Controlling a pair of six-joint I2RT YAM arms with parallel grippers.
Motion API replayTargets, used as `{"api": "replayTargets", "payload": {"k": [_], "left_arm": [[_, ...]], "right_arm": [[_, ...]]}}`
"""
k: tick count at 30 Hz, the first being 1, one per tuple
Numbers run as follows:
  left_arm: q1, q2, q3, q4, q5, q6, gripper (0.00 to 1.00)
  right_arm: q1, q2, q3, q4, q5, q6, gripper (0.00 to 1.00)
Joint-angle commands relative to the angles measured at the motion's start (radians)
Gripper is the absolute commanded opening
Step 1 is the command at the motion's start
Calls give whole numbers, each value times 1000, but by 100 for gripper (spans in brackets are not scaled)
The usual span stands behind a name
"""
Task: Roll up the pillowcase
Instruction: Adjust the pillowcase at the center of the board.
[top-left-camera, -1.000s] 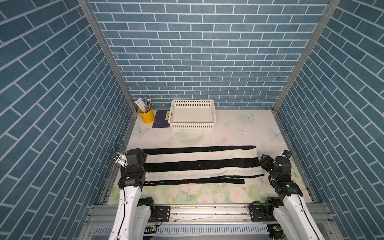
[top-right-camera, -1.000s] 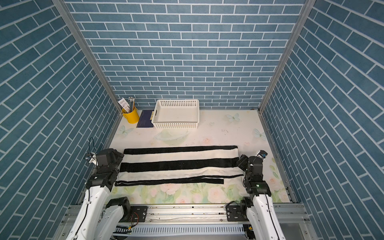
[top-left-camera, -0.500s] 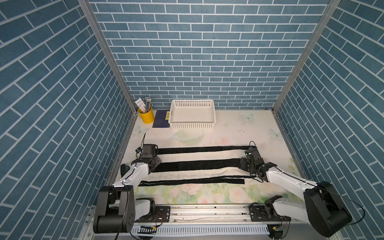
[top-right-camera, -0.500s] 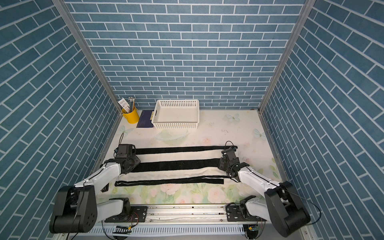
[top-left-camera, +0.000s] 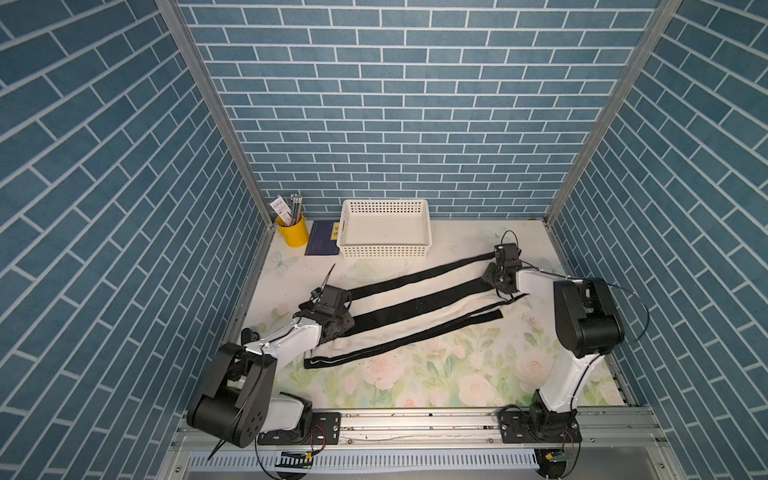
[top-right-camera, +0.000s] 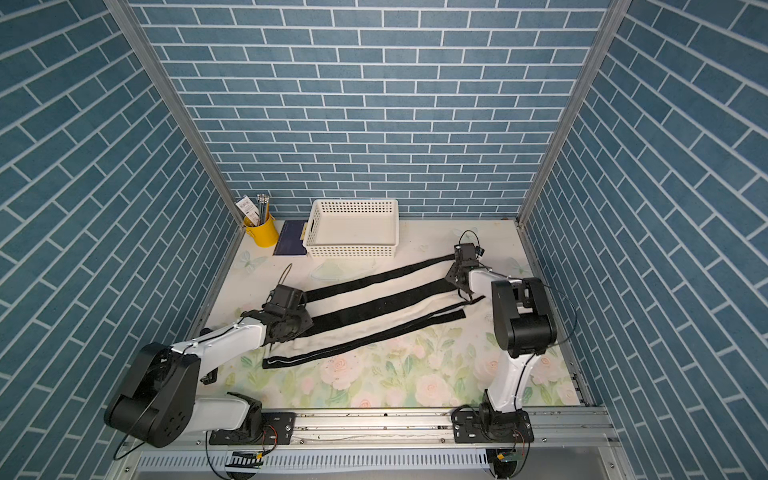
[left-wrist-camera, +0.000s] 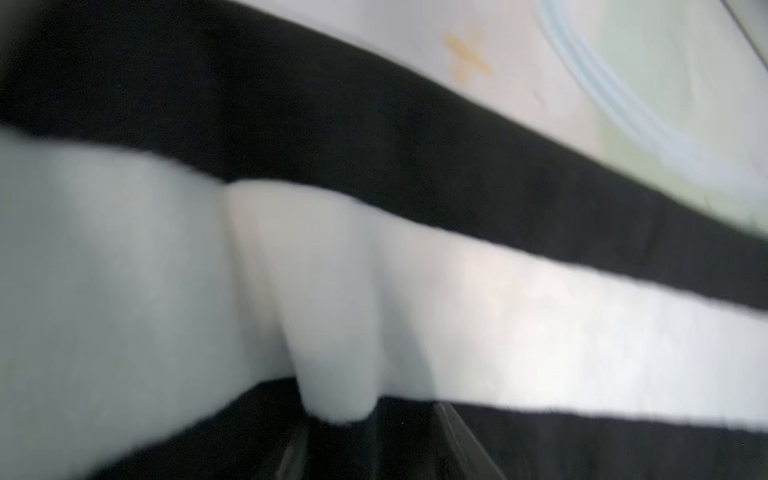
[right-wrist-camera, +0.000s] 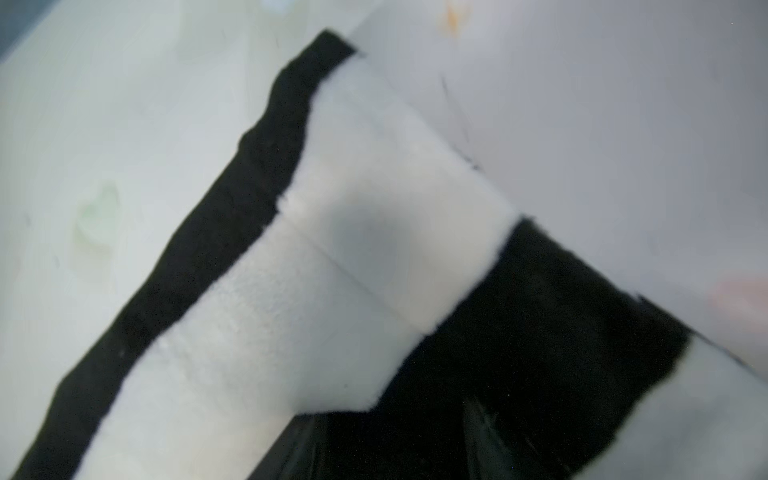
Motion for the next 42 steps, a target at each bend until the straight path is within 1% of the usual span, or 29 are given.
{"api": "replayTargets", "payload": {"k": [1,3,4,6,9,11,14,16,17,20,22,24,26,28,32,34,37,39,40,42], "left_arm": [[-96,15,101,-128,-3,-59,57],[-112,7,185,-195,-38,-26,64],[-113,2,224,-222,-55,2,66],[-112,4,283,-255,-86,65,68],[-107,52,334,-262,-111,168,68],[-94,104,352,-252,-95,220,66],[-64,181,344,-204,-86,285,60],[-36,228,329,-160,-68,322,57],[-21,249,322,-142,-53,335,55],[-1,301,299,-106,-17,363,49],[-2,315,267,-87,27,364,48],[-6,298,215,-52,89,349,46],[-19,264,153,-14,139,314,45],[-57,219,95,21,184,267,45],[-190,166,49,81,234,156,45],[-265,174,69,101,241,123,46],[-337,213,153,77,225,123,49],[-358,227,216,47,213,140,51],[-359,229,246,34,215,148,53],[-359,219,302,1,210,168,59]], "right_arm": [[-22,108,193,-60,11,-87,59],[-11,143,314,-117,-15,-123,62],[5,140,348,-136,-17,-136,63],[42,100,343,-143,-2,-155,65],[114,1,239,-129,-2,-138,65],[170,-75,125,-97,-19,-105,62],[261,-166,-39,-49,-46,-33,57],[308,-197,-136,-5,-74,24,54],[321,-201,-171,24,-92,40,53],[322,-173,-228,51,-95,72,51],[294,-151,-228,48,-70,66,50],[246,-132,-224,57,-73,49,49],[188,-103,-204,65,-80,19,49],[124,-57,-154,62,-93,-25,49],[45,46,-18,29,-92,-96,48],[15,103,69,15,-107,-122,48],[-17,192,210,-19,-133,-148,48],[-28,249,309,-46,-151,-168,48],[-33,303,372,-70,-157,-180,49],[-35,364,495,-118,-170,-218,49]]}}
